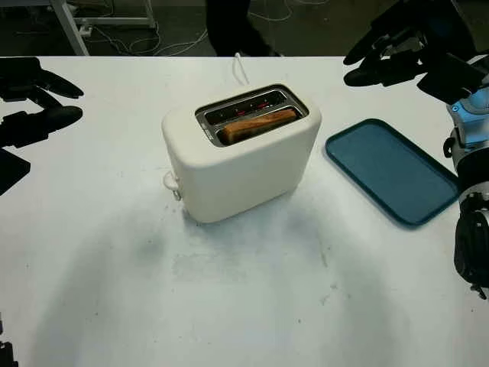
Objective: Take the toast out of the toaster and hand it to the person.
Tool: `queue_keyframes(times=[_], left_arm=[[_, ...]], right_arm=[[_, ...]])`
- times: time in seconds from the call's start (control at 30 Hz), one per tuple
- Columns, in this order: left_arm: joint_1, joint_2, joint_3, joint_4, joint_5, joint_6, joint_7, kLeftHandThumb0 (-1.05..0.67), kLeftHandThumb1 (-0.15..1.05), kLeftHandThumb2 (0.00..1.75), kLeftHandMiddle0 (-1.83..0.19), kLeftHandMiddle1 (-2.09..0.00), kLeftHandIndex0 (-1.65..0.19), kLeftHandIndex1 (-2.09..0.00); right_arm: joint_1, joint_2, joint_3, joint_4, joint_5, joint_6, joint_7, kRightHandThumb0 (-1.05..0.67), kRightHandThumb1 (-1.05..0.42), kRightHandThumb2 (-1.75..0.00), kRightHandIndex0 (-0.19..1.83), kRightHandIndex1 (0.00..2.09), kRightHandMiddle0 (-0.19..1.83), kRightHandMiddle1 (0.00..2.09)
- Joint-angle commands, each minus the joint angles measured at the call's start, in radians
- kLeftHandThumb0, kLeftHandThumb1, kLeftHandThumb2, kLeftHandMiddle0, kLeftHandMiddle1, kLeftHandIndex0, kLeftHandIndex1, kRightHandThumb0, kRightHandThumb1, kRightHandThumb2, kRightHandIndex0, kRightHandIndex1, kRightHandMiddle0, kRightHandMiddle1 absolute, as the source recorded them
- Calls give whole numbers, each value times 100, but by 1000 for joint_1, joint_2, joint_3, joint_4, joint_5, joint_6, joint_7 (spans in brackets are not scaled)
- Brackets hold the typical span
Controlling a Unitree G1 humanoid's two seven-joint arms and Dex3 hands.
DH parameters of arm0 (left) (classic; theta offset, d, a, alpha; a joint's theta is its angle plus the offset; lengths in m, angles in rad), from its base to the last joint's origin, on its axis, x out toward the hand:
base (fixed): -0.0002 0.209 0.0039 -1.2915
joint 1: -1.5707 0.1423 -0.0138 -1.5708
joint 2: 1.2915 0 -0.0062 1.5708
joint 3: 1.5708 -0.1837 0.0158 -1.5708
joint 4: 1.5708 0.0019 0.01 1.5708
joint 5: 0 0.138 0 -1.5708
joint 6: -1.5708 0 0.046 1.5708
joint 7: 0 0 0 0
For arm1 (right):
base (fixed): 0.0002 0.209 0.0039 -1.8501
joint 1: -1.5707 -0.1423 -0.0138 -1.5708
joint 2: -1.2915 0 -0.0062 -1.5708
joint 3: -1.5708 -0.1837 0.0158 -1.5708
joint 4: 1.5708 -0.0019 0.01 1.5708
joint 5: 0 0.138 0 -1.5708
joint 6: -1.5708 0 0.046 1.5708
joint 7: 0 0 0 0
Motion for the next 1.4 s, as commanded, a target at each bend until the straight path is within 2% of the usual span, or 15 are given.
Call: queue_keyframes(times=[0.0, 0.77, 0.93, 1.37], left_arm=[[3, -1, 1, -6, 0, -11, 7, -81, 88, 0, -102, -100, -99, -71], [-6, -12, -12, 13, 13, -26, 17, -82, 89, 0, -101, -103, -98, -73], [-18, -17, -24, 27, 25, -40, 25, -81, 89, 0, -100, -103, -97, -73], [-32, -23, -31, 47, 18, -51, 25, -79, 86, 0, -102, -101, -98, -74]], right_arm=[[-15, -2, 1, -7, 1, -2, -2, -105, -55, -17, 157, 46, 157, 21], [-9, 1, 2, 6, -4, -9, -11, -105, -55, -14, 157, 34, 157, 16], [-10, 9, 2, 11, 0, 7, -13, -105, -59, -9, 157, 34, 157, 15], [-2, 16, 10, 3, -7, 6, -17, -105, -58, -5, 155, 29, 152, 10]])
